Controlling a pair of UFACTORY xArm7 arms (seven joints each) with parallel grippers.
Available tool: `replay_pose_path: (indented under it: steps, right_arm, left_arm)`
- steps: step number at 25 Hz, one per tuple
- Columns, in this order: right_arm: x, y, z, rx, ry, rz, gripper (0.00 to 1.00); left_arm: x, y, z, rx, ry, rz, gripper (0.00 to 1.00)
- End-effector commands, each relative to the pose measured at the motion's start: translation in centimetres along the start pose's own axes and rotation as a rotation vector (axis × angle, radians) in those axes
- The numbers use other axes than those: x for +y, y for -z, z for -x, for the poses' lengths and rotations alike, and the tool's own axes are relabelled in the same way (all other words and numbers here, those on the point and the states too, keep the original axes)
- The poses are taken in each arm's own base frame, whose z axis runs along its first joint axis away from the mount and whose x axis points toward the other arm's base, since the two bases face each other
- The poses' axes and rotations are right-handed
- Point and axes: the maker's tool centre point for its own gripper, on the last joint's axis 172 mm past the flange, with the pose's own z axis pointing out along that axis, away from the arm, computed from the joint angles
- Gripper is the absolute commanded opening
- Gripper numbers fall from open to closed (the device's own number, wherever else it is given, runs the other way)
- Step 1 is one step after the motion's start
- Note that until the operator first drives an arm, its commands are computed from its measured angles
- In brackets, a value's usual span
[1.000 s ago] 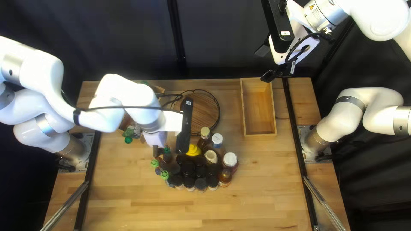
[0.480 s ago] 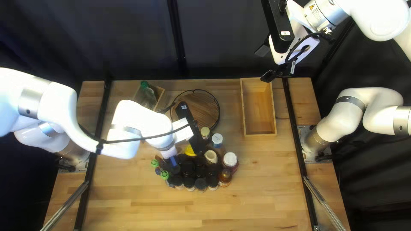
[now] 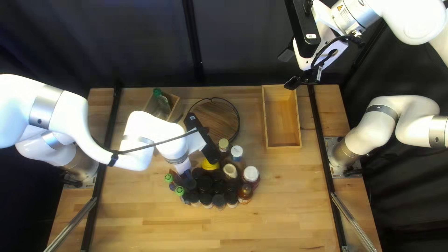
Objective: Separate condiments, baby food and spices and place it in 3 different racks/containers
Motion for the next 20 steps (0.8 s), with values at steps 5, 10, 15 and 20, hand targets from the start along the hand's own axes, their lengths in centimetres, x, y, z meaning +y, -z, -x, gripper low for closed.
replay_pose_path:
  steps: [5,10,15,20]
  right_arm:
    - [0.0,0.0,0.0,0.000,0.000,0.000,1.00]
    - [0.0,0.0,0.0,0.000,0.000,0.000,1.00]
    - [0.0,0.0,0.0,0.000,0.000,0.000,1.00]
    - [0.0,0.0,0.0,0.000,0.000,0.000,1.00]
  left_arm:
    - [0.3,-1.0,-0.1,-0.004,0.001,0.008,0.00]
    - [-0.2,1.4,-0.1,0.004,0.003,-0.003,0.00]
    - [-2.0,6.0,-1.2,0.038,0.006,-0.047,0.00]
    - [-7.0,9.2,-1.8,0.058,0.062,-0.113,0.00]
